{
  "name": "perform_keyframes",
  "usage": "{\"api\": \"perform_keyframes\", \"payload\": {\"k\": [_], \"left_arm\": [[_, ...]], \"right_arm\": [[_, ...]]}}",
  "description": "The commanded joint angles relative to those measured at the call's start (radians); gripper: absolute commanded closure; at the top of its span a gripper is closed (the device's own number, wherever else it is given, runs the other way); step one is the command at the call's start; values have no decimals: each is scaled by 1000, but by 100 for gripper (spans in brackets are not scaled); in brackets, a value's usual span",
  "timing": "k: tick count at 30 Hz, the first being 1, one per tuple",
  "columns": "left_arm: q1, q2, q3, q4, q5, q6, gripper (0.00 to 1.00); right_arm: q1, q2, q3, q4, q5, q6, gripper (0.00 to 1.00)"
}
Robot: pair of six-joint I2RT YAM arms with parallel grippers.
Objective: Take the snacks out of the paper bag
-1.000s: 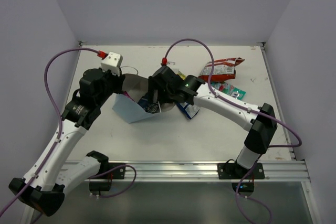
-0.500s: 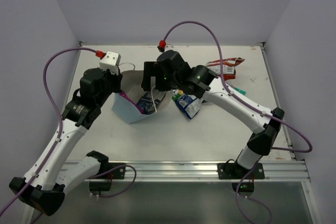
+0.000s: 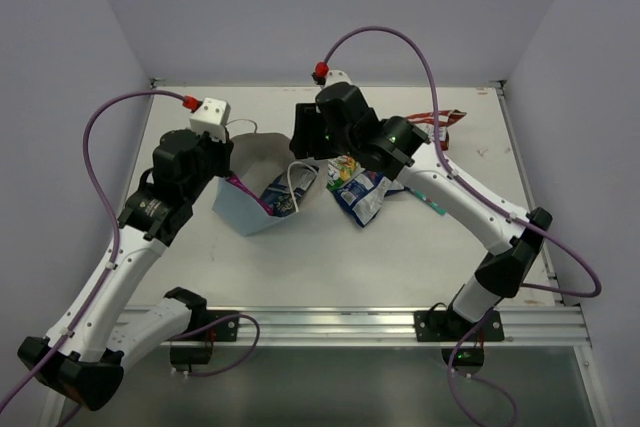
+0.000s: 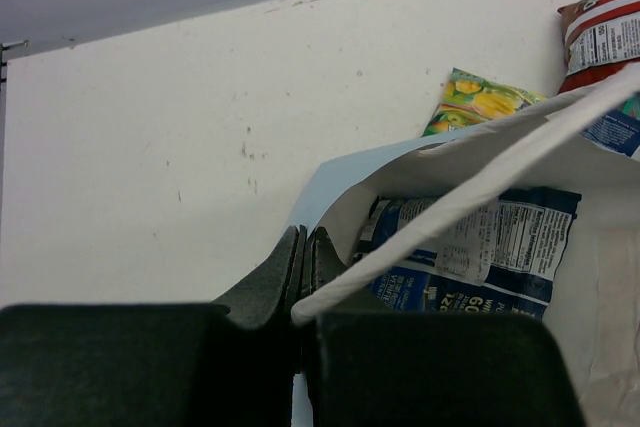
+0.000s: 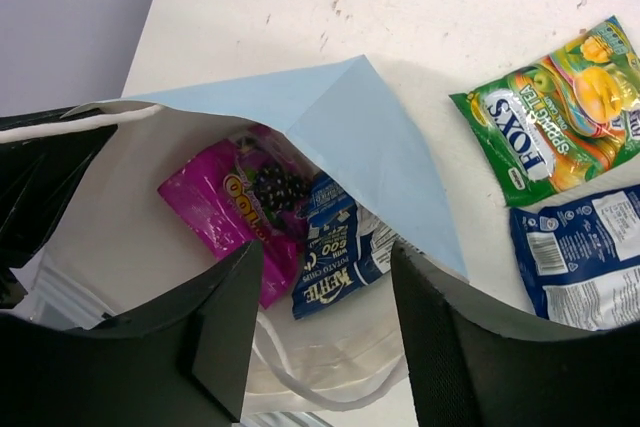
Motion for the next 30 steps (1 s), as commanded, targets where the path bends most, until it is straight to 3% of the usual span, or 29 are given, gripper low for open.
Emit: {"api": "perform_keyframes", "payload": {"k": [1,6,17,24,30], "left_arm": [[0,-8,31,96,-12,-15,100],[0,-7,33,93,-13,-10,100],[0,9,51,94,-16,-6,100],[0,13,44,96,-18,-6,100],[0,4,47,94,-32,2,100]], "right_arm": [[4,12,40,38,-3,-42,44],[7,9,-30,87,-86,-31,55],[14,-21,-228,118,-192,35,55],[16,-74,-207,107,-195,23,55],[18,-80,-80,46,-273,-17,53]]}}
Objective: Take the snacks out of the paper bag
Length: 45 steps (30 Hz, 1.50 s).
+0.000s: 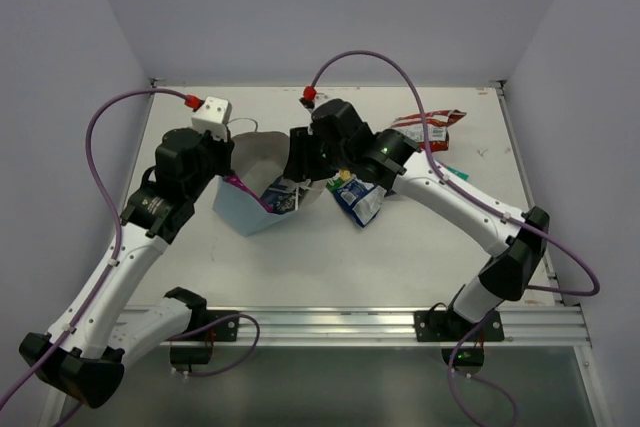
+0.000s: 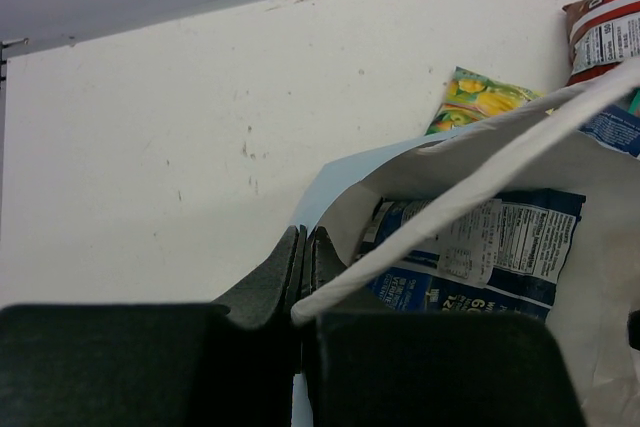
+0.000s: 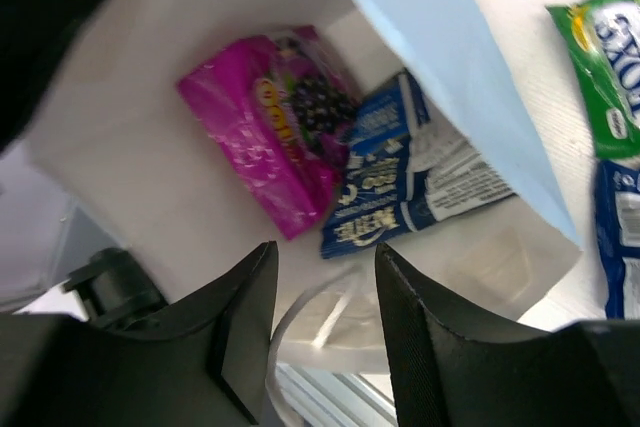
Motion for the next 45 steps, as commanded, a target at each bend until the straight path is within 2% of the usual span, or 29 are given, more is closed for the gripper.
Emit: {"api": "perform_keyframes", "payload": {"k": [1,9,14,17,21,26,30,33,38,41,44,45], "left_arm": [[-1,-11,48,87,-31,3,100],[-1,0,66,89,-53,-1,100],[-1,7,75,84,-66,0,100],[-1,12,83,78,-86,0,100],[-1,17,94,73,-108,-9,100],[-1,18,108,61,-108,-1,100],[-1,12,109,62,-74,32,100],[-1,7,109,64,-53,57,100],[-1,1,114,67,-21,74,100],[-1,0,114,69,-14,74,100],[-1,4,115,69,-16,74,100],[-1,4,117,69,-16,74,100]], "right_arm": [[3,-51,107,-40,-92,-38,53],[4,-84,-11,-71,-296,-110,52],[18,-173,-106,-91,-405,-200,51],[20,-247,-164,-77,-445,-278,46],[20,-264,-221,-137,-445,-399,39],[20,-270,-238,-118,-389,-441,37],[20,-269,-103,-94,-328,-398,30],[20,-255,74,-106,-225,-374,24],[20,-218,173,-73,-56,-352,14],[20,-167,196,-36,-18,-305,14],[20,-100,207,32,-5,-223,26],[20,-80,216,38,-4,-196,34]]}}
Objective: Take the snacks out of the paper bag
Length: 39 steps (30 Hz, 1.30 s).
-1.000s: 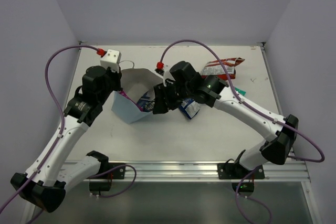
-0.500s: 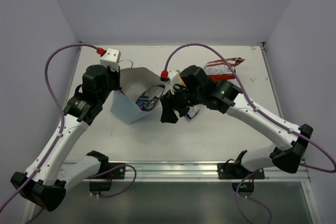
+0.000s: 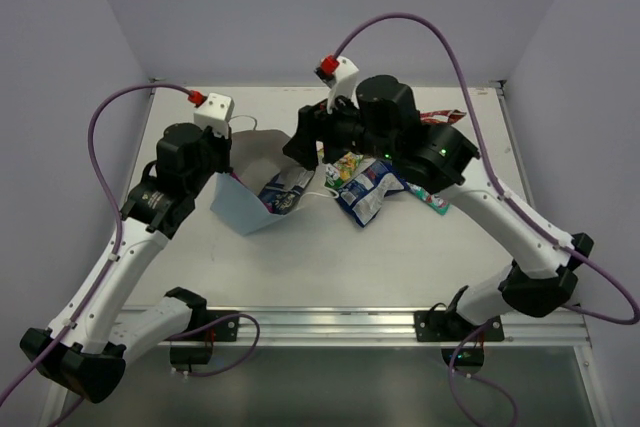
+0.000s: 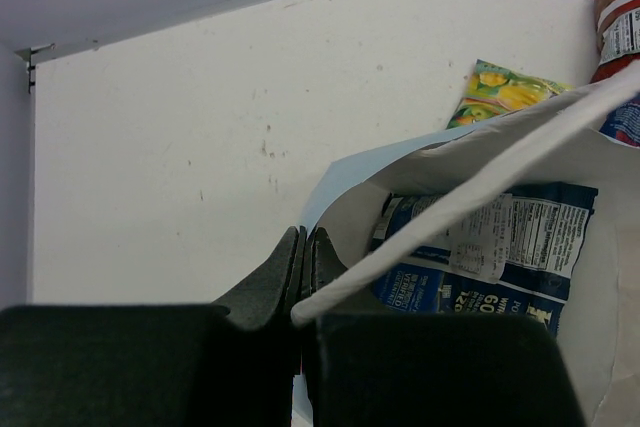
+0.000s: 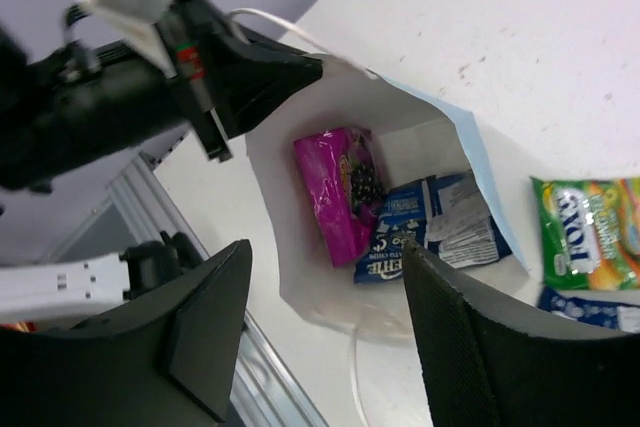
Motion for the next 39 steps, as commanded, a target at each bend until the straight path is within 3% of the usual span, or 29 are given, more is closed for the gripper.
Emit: {"api": "perform_keyframes", "payload": {"k": [1,5,14,21,24,35,39], "left_arm": [[-1,-24,74,101,5,23,100],[-1,-25,76,100,-9,6,100],[-1,-19,65,97,-18,-21,100],[-1,-4,47,97,13,-54,100],[-1,-4,40,101,20,-80,100],[-1,8,33,114,57,-129,100],[-1,10,31,120,74,-140,100]], "right_arm": [[4,101,17,65,62,155,37],[15,168,-24,96,93,276,41],[61,233,-110,-69,339,538,35],[61,317,-86,-184,412,664,6],[61,348,-86,-181,407,701,2],[61,401,-153,-87,377,795,1],[61,430,-163,-63,372,796,8]]}}
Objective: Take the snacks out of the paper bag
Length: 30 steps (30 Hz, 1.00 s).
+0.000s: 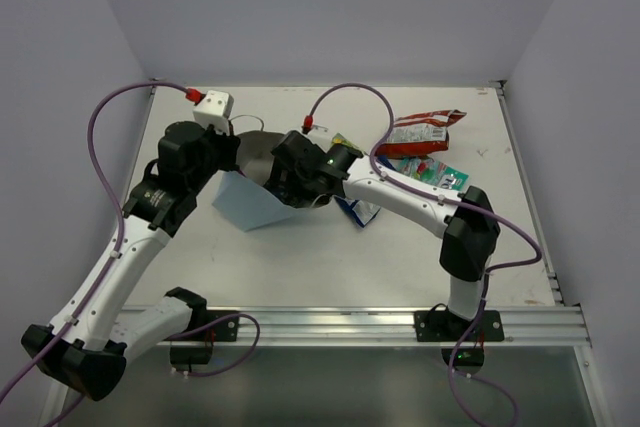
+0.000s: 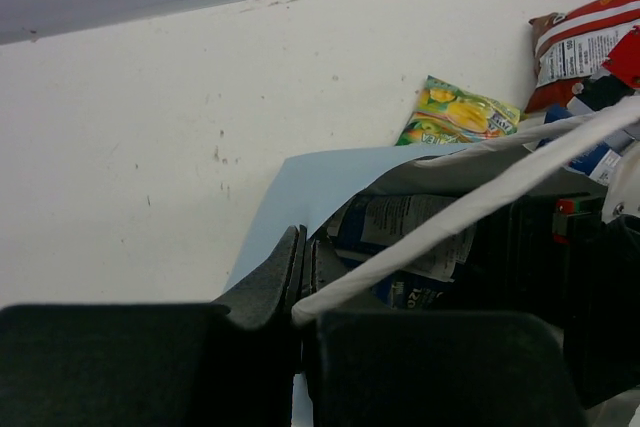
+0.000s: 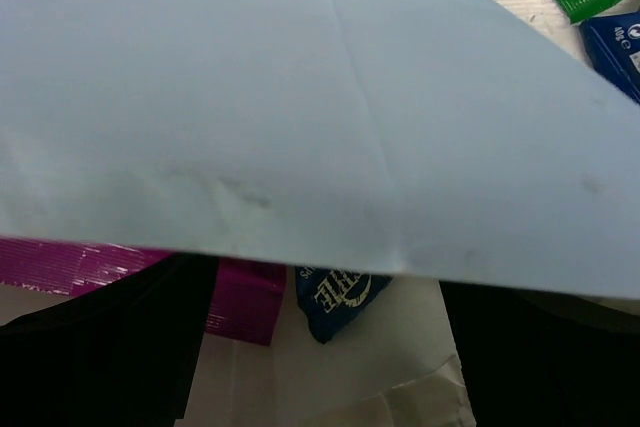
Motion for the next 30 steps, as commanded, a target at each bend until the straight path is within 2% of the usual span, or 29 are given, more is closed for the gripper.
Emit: {"api": "perform_keyframes", "payload": {"k": [1,7,13,14,16,17,20,30], "left_arm": [[0,-4,30,95,21,-34,100],[0,-19,24,94,21,-25,100],[0,-36,4,92,23,-13,100],[0,-38,3,92,26,-10,100],[0,-45,-8,92,27,-8,100],[0,-48,-12,92,26,-7,100],[0,-61,-29,90,20,-1,100],[0,-50,-36,81,-20,10,100]], "right_arm": [[-1,34,-18,37,12,40,10],[-1,59,-48,71,76,65,33],[-6,63,-48,103,138,47,64],[-9,59,-50,123,139,37,72],[-12,53,-51,131,159,24,80],[-13,45,-53,158,162,10,89],[-13,16,-64,233,167,-59,100],[-12,-185,-185,604,63,-399,100]]}}
